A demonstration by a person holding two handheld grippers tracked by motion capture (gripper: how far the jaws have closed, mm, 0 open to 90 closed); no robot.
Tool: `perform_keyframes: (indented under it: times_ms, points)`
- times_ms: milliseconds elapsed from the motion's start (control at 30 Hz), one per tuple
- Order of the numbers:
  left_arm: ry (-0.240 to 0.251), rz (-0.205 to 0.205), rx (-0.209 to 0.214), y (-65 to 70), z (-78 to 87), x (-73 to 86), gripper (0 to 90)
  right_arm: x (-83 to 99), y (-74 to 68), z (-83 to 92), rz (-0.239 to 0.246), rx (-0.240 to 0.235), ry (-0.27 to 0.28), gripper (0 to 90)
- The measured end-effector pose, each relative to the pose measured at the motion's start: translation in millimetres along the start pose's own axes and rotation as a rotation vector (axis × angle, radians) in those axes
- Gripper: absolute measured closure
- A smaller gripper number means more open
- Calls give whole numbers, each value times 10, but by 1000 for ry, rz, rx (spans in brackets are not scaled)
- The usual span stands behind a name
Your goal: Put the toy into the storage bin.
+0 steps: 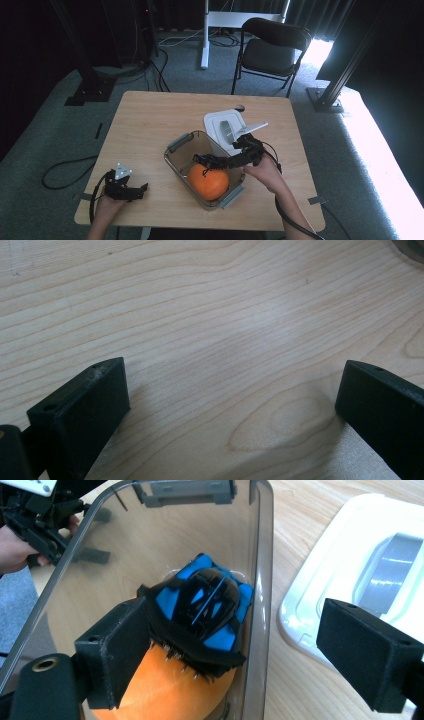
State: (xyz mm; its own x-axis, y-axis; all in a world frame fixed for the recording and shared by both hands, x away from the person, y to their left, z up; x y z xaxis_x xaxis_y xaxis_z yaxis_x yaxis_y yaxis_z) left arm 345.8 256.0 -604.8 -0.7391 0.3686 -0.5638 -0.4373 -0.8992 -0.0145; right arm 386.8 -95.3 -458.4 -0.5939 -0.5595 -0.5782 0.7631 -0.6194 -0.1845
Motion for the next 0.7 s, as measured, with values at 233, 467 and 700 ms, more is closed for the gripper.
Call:
perform_keyframes:
  times_ms: [233, 467, 700]
  points:
    - [0, 0, 0, 0, 0, 0, 12, 68, 19, -27, 3, 12, -23, 137]
    - [0, 0, 0, 0, 0, 0, 11, 160, 87, -72, -17, 29, -49, 139]
    - [0, 0, 0, 0, 0, 0, 11, 72, 120, -186, -32, 60, -66, 141]
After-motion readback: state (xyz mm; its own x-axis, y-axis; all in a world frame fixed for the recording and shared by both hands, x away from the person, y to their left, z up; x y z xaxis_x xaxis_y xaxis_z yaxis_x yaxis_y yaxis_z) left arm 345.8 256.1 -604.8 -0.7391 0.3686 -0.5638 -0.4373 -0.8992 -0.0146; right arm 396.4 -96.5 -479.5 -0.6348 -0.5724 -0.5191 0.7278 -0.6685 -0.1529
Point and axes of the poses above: each handheld gripper's, and its own axes: z roughly backward along the jaws, x roughly out of its underside, y roughly to its right, the point moved 8 cm from there along -z, roughly forward along the jaws, and after that the axes turned 9 degrees about -y, right-handed, at the moved point
